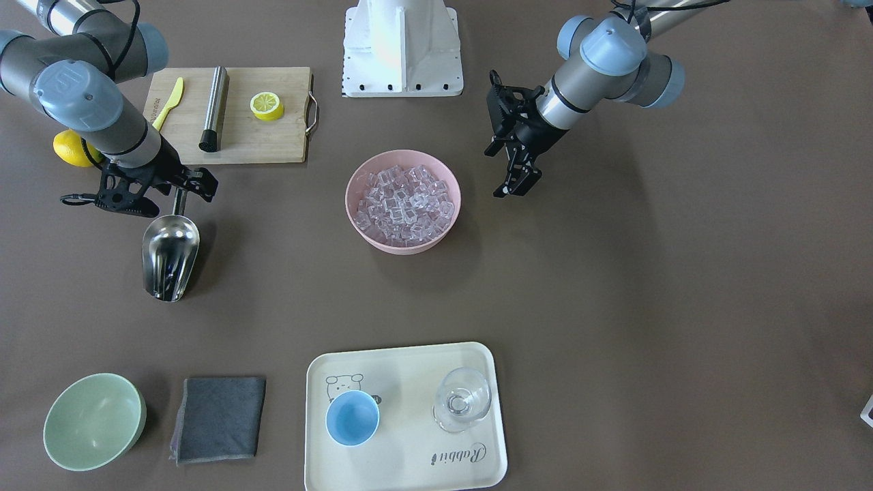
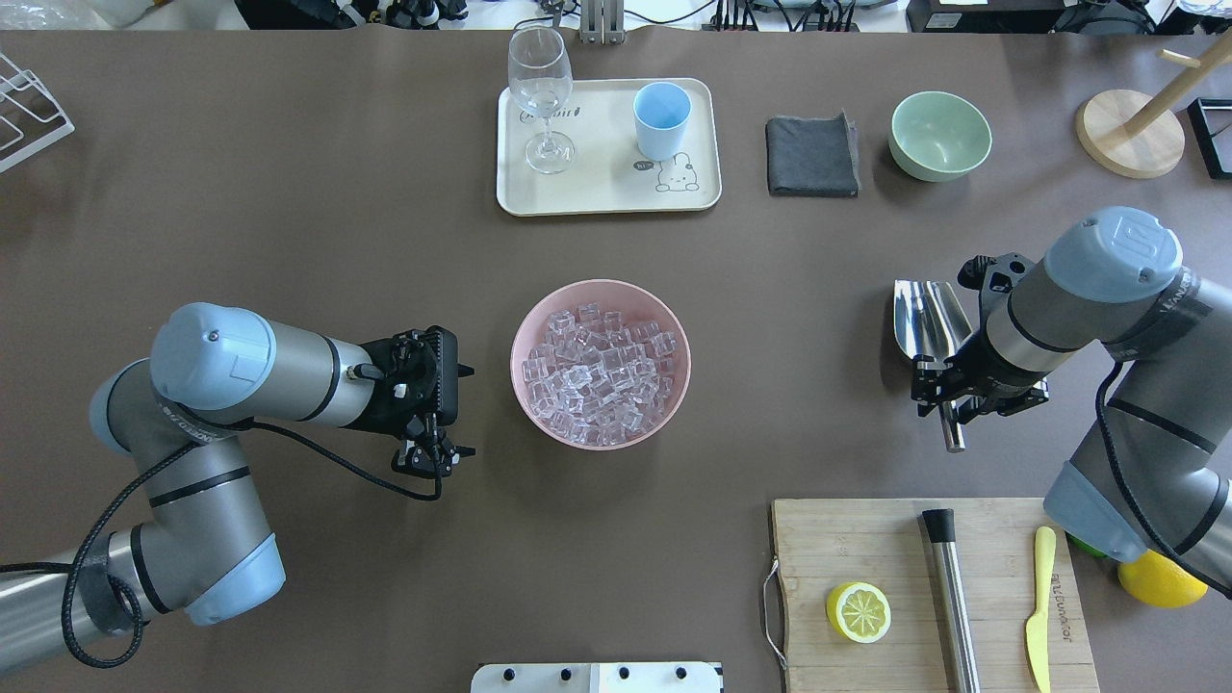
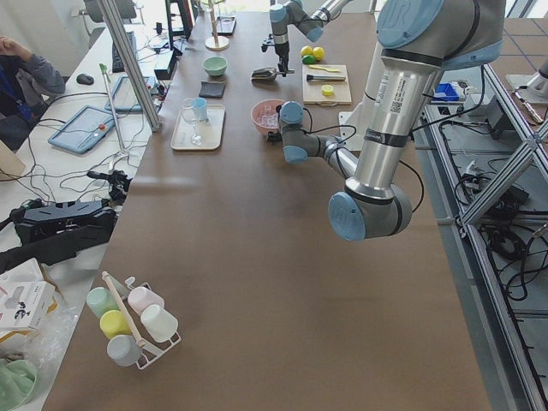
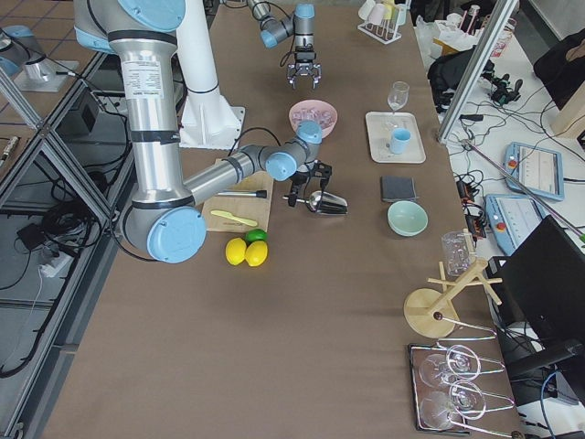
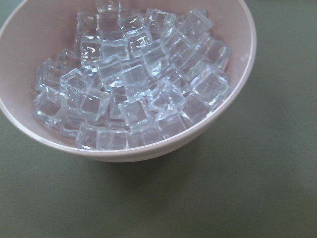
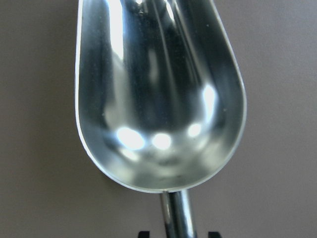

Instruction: Put ice in cup with scoop

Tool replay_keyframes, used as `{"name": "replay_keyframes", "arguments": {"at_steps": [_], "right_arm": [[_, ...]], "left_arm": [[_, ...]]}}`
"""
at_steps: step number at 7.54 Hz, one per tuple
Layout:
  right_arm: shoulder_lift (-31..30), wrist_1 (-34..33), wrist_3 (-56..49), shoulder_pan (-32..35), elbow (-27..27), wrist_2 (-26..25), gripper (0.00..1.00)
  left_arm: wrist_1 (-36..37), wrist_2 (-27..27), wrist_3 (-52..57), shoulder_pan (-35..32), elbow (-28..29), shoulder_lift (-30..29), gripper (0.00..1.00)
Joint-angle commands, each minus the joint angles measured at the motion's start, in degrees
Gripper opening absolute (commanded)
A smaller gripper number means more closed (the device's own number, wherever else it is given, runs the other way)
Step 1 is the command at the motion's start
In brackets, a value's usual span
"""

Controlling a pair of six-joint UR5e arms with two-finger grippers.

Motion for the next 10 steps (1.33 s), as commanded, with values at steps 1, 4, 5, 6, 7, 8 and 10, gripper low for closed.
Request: {"name": "replay_keyframes", "arguments": {"at_steps": [1,4,5,6,7,8,10], "right_arm": [[-0.30,-0.03,-0.10,0.29,-0.09,-0.17,0.20],[0.40,-0.20,-0.19,0.55,0.96,0.70,0.00],[0.57,-0.29,-2.19,0.73,0.96,0.97,0.00],[0.75,-1.68,-5.95,1.25,1.40,1.23,0.00],[1.27,-5.09,-9.99,1.34,3.49,1.23,0.00],[1.71,-10.61,-17.60,2.48,6.82,1.06,0.00],[8.10,-24.57,-30.52,4.76,11.23,0.44,0.00]], "left_arm": [[-8.49,1.32,-0.11,0.00,7.65,-2.06,0.98],[-10.01,0.88,-2.47,-0.87,11.55,-5.22,0.98],[-10.10,0.79,-3.44,-1.22,12.25,-6.45,0.98],[-10.10,0.70,-4.84,-1.84,12.52,-6.98,0.98],[-10.01,0.53,-6.51,-1.93,13.31,-8.12,0.98],[-10.01,0.35,-6.87,-1.23,14.27,-8.91,0.98],[-10.01,-0.78,-7.05,-0.70,14.54,-9.27,0.98]]}}
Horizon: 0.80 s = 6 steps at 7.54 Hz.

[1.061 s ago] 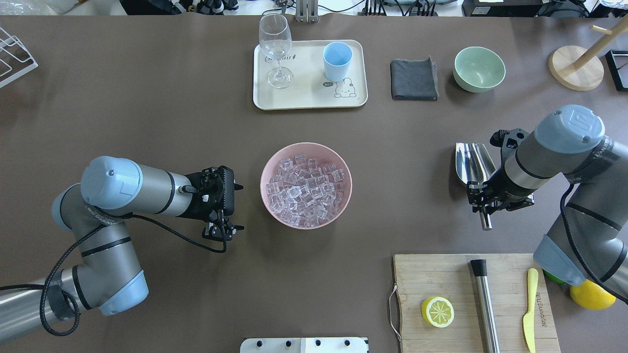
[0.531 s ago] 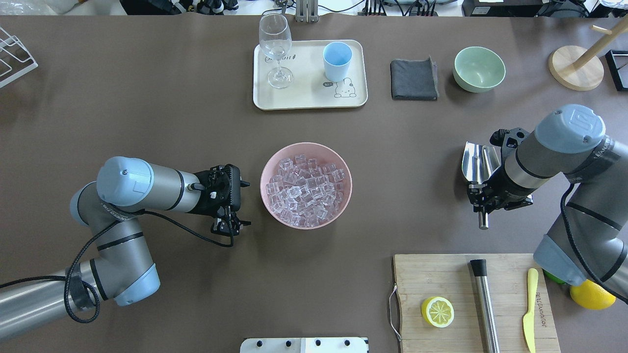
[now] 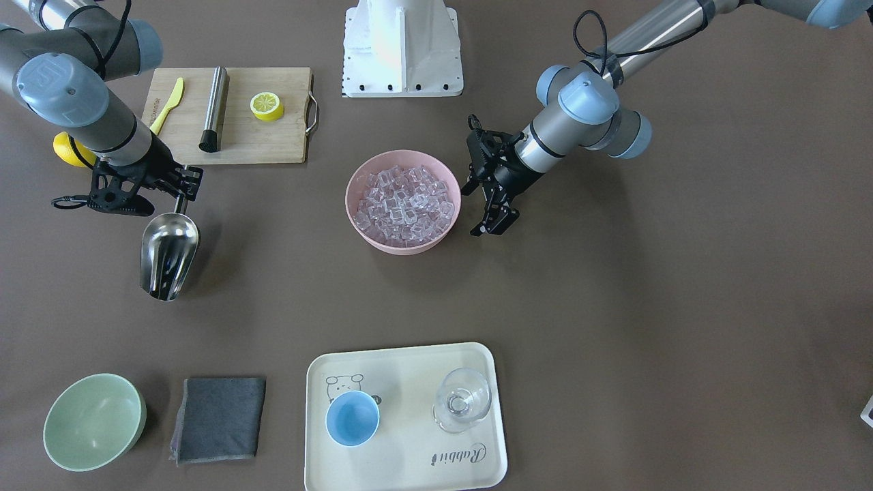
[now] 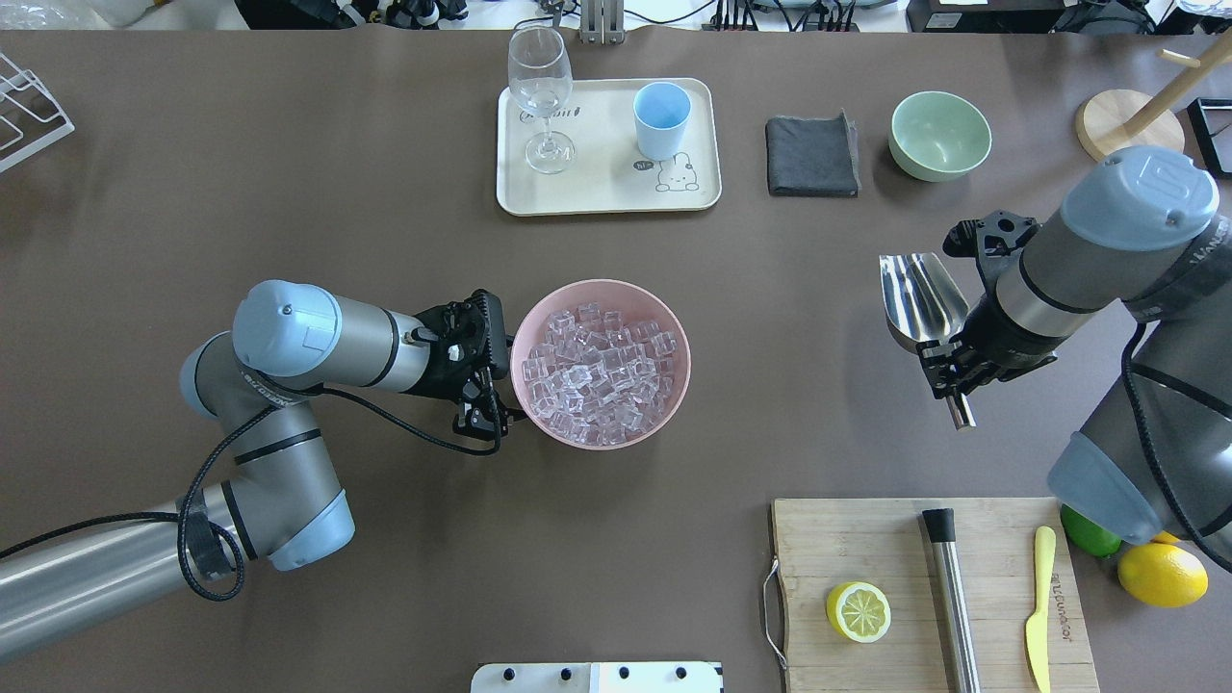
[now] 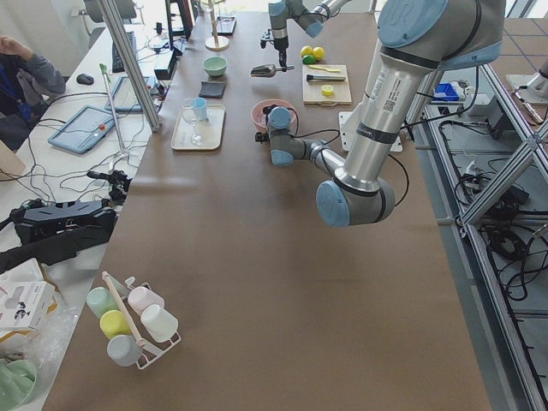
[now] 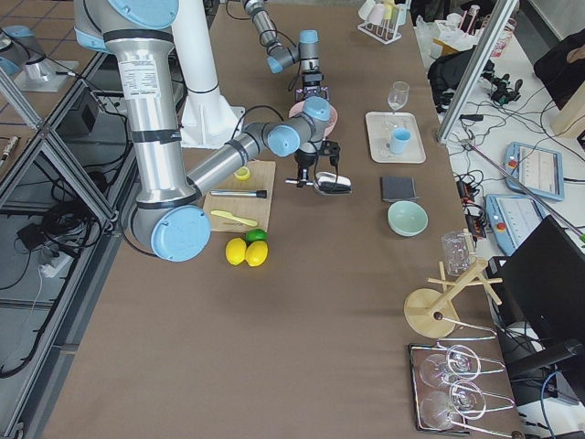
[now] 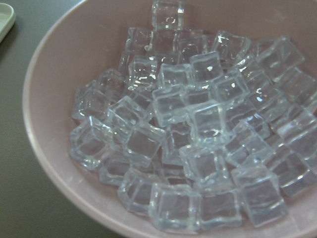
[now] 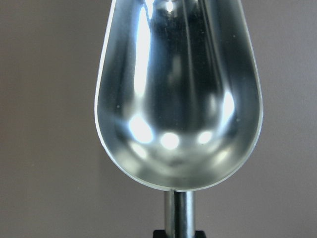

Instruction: Put ice in cup with scoop

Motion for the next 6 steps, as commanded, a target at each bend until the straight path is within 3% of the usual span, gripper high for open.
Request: {"name": "replay_keyframes", "arguments": {"at_steps": [1,2,6], "right_arm": [[6.06,-15.46,-19.09,3.14,5.94,-0.44,0.00],[6.50,-17.42,-25.70,3.33,8.14,-0.52,0.00],[9.85,-25.94,-27.59,3.42,14.56,-0.43,0.00]], "left_arm": [[0.04,-1.04,-0.32,0.35,0.78,-0.86,0.98],[0.04,-1.91,-0.32,0.35,0.95,-0.86,0.98],[0.04,-2.01,-0.32,0.44,1.92,-2.18,0.98]]}}
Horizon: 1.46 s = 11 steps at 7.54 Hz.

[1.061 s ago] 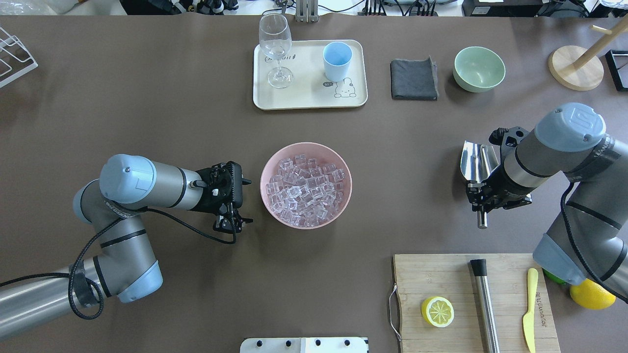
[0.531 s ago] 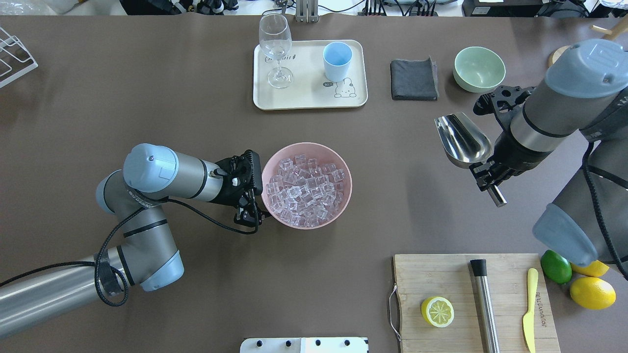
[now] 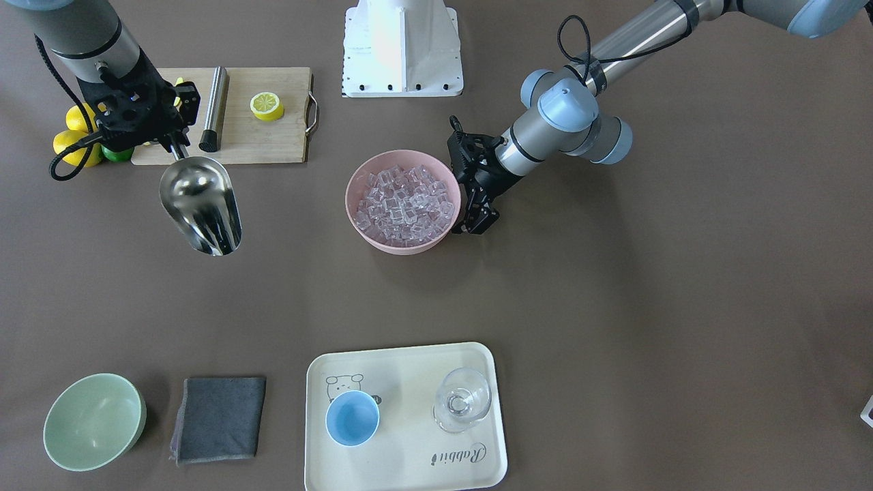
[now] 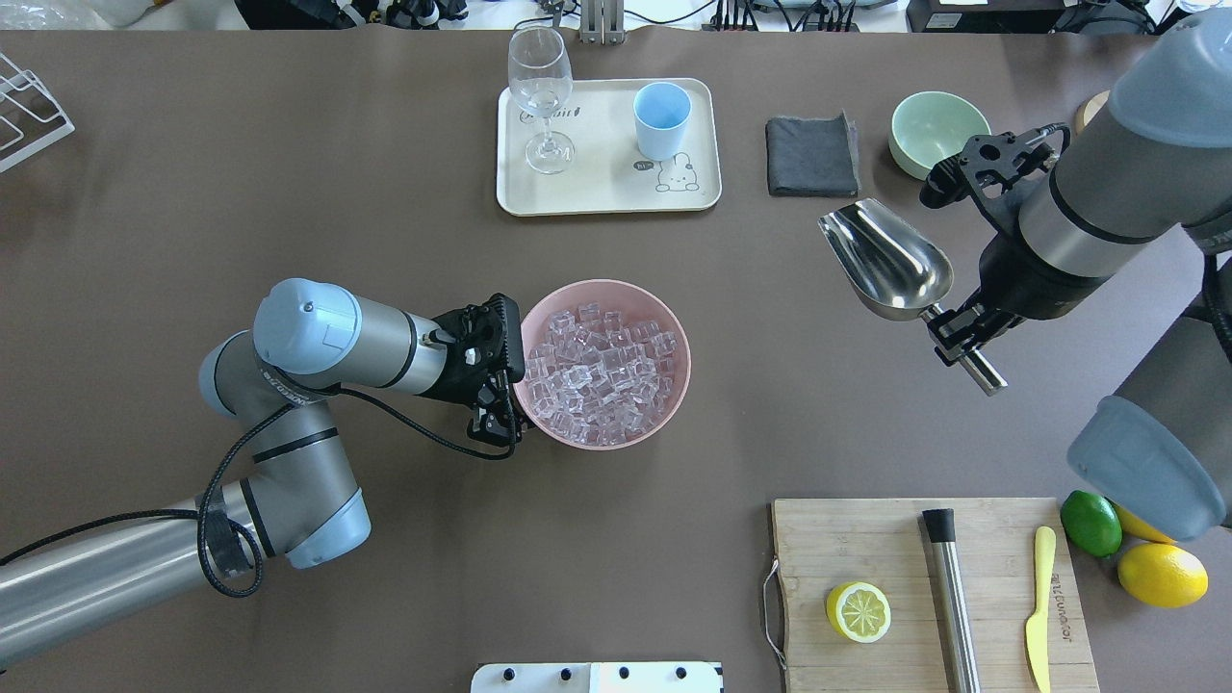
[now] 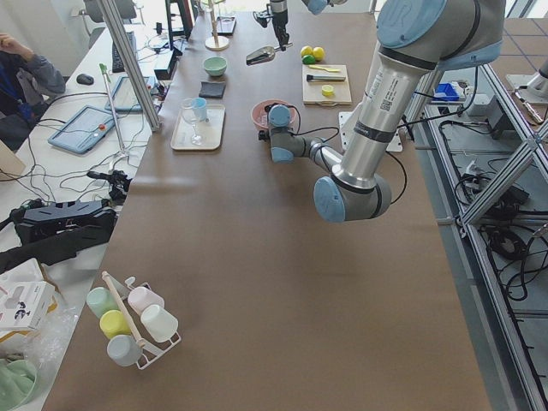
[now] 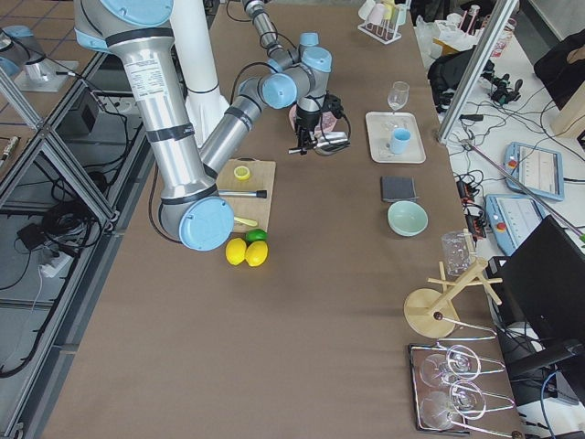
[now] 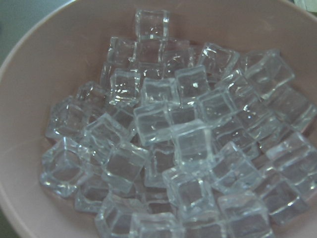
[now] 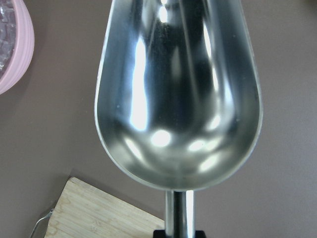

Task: Put ice in cup with scoop
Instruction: 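Carry the scoop over the pink bowl with the right gripper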

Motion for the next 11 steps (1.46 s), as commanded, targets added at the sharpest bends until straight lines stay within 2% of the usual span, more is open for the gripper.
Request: {"name": "replay_keyframes", "arguments": {"at_steps": [1,3,5,8,9,11], "right_arm": [[1.48,-6.85,-6.99,-0.04,2.64,-0.83,0.00],[4.63,-14.32,-19.55,-1.18,1.85,-7.66,0.00],[5.61,-14.97,-30.47,-1.28,1.24,-11.01,0.00],[18.22,-15.05,-39.81,-2.93,-11.64,-14.28,0.00],[21.93,-16.45,-44.01,-3.99,-14.12,-16.28,0.00],[29.66,-24.68,-55.15,-6.01,-17.56,-17.10,0.00]], "left_arm": [[0.00,-0.76,0.00,0.06,0.46,-0.30,0.98],[0.00,-0.76,0.00,0.06,0.46,-0.39,0.98],[0.09,-0.85,-0.17,0.06,0.64,-0.56,0.98],[0.09,-1.38,-0.26,0.06,0.72,-0.56,0.98],[0.09,-1.38,-0.26,0.06,0.73,-0.56,0.98],[0.09,-1.29,-0.35,0.15,0.73,-0.65,0.98]]}}
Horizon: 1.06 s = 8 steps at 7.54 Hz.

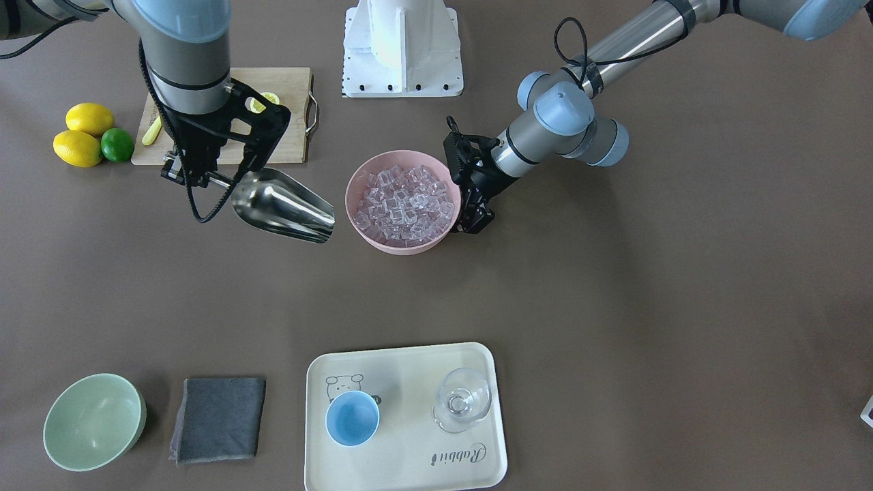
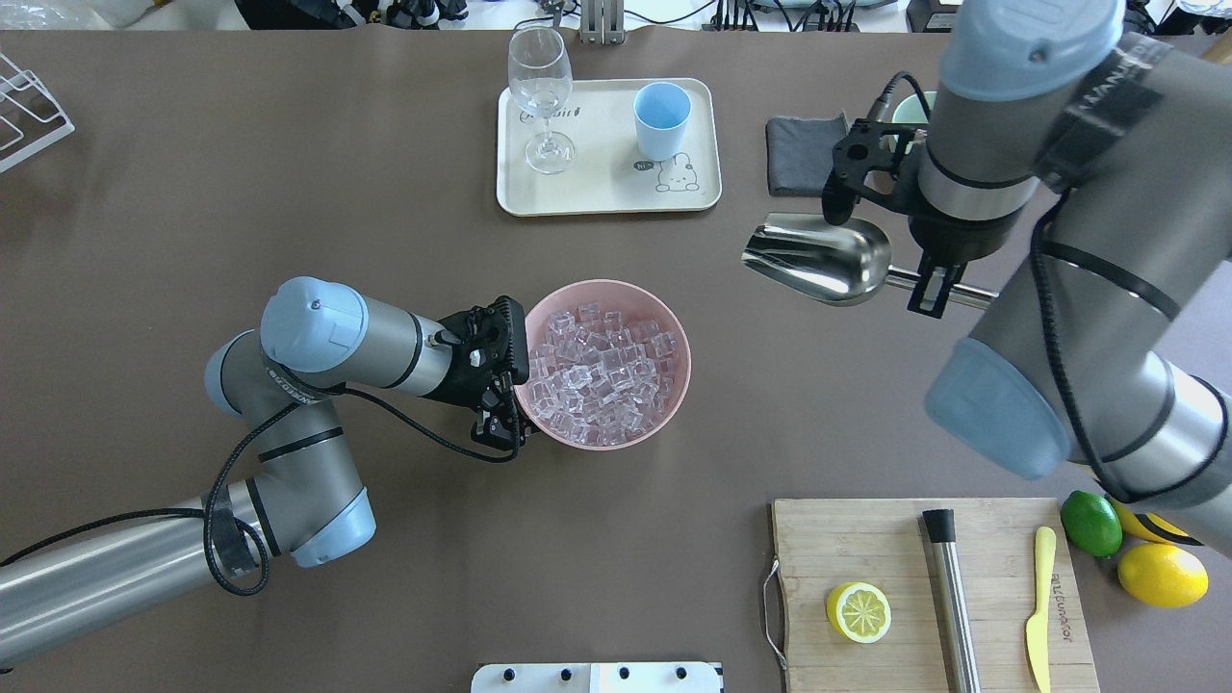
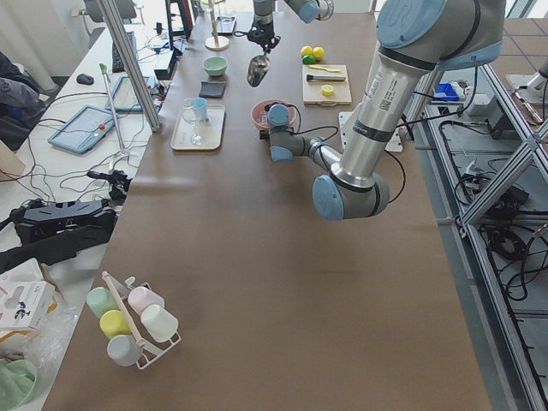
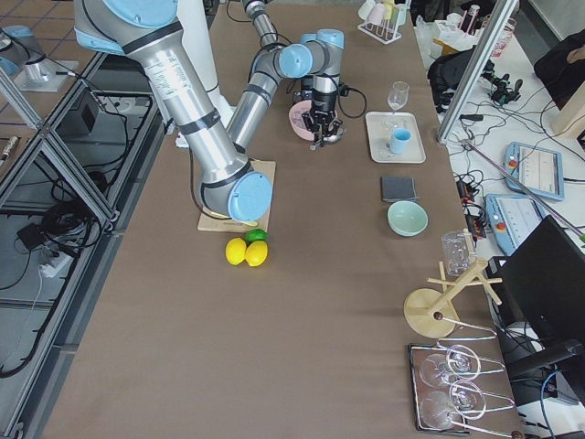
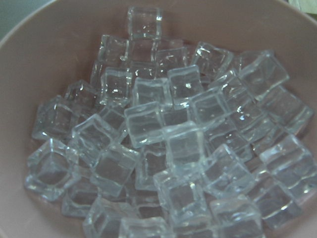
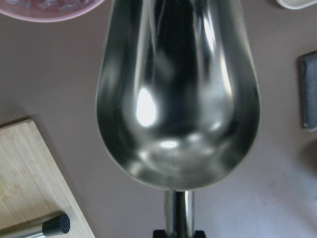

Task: Put ice in cup with scoop
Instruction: 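Carry the scoop over the pink bowl with the right gripper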

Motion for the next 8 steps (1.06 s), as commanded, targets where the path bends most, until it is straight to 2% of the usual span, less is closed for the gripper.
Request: {"name": "replay_keyframes", "arguments": {"at_steps": [1,3,5,8], "right_arm": [[7.94,-9.86,-14.01,-2.06,-3.35,-0.83,0.00],[10.65,-15.49,-16.07,-4.76,-4.13,-1.26,0.00],[15.65,-18.66,-17.90,-6.00,-10.08,-4.41,0.00],[17.00,-19.83,-18.19,-7.84,-14.93,-8.11,0.00]], "left_arm": [[0.09,0.04,-0.05,0.00,0.01,-0.09,0.98],[0.18,0.04,-0.23,0.08,0.01,-0.35,0.98],[0.26,0.04,-0.23,0.26,0.01,-0.44,0.98],[0.26,0.04,-0.23,0.26,0.01,-0.44,0.98]]}}
